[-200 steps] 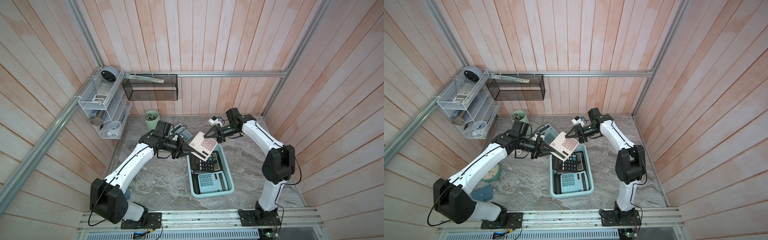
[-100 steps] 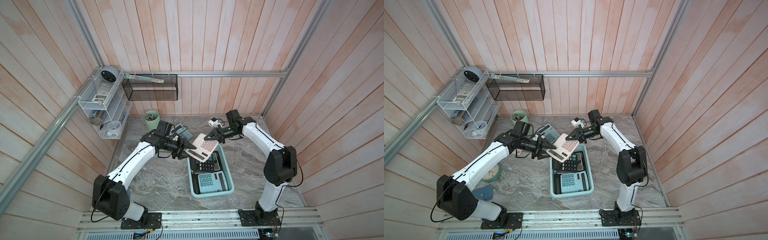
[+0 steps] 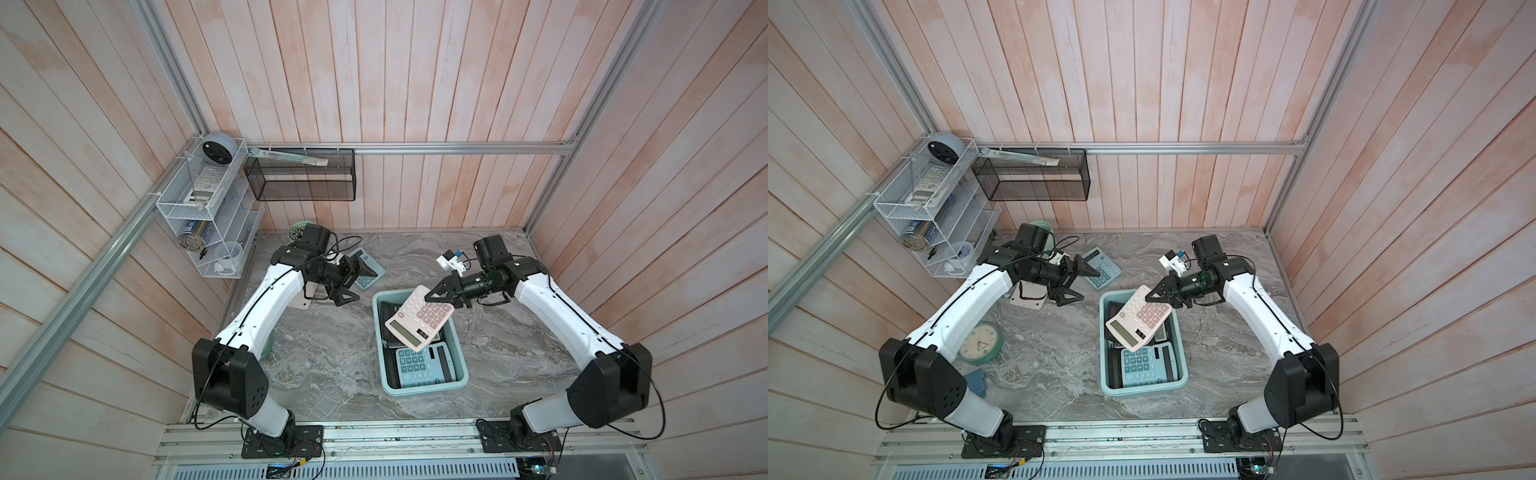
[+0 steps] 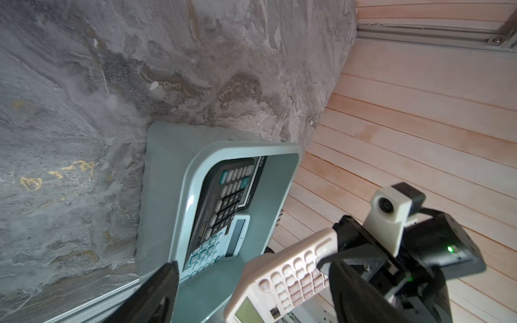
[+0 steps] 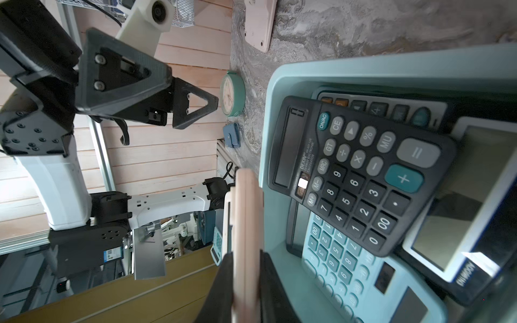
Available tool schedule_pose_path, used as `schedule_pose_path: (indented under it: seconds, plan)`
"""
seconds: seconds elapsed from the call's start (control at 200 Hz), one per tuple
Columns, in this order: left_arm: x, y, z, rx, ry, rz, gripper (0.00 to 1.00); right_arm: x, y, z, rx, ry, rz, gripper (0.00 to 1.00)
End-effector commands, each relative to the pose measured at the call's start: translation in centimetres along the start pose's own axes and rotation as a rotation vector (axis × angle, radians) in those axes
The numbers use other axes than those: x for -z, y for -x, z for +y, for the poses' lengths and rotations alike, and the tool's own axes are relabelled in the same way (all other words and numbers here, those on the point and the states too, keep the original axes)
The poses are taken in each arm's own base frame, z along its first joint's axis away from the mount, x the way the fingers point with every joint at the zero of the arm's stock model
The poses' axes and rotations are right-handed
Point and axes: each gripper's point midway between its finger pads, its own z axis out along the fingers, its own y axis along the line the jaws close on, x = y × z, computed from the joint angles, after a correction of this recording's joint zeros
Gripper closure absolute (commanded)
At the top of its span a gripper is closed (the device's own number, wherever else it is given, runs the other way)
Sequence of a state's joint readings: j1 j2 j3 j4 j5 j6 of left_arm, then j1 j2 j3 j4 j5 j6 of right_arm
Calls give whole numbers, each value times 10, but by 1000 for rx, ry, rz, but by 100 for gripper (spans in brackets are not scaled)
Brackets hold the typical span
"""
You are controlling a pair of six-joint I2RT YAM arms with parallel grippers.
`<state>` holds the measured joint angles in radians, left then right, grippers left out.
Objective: Put the calculator in the storage box
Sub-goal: Pick up the calculator at the center of the board.
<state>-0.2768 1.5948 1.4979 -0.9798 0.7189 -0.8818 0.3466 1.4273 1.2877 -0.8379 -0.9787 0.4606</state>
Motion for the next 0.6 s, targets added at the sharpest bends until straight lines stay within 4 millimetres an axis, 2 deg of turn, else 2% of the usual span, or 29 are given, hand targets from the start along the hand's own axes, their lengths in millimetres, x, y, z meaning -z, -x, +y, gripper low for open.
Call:
schedule_pose_path:
  seconds: [0.0,0.19,0.33,0.595]
  plan:
    - [1,15,19,3,90,-52,13,4,-16,-15,-35,-106,-44,100]
    - [0,31,26,35,102,-117,13,2,-47,-29,-75,-235,-72,100]
    - [-4,36,29,42,84,-142,13,1,-65,-45,-120,-334,-104,100]
    - [-6,33,33,30,60,-138,13,13,-74,-79,-178,-545,-176,100]
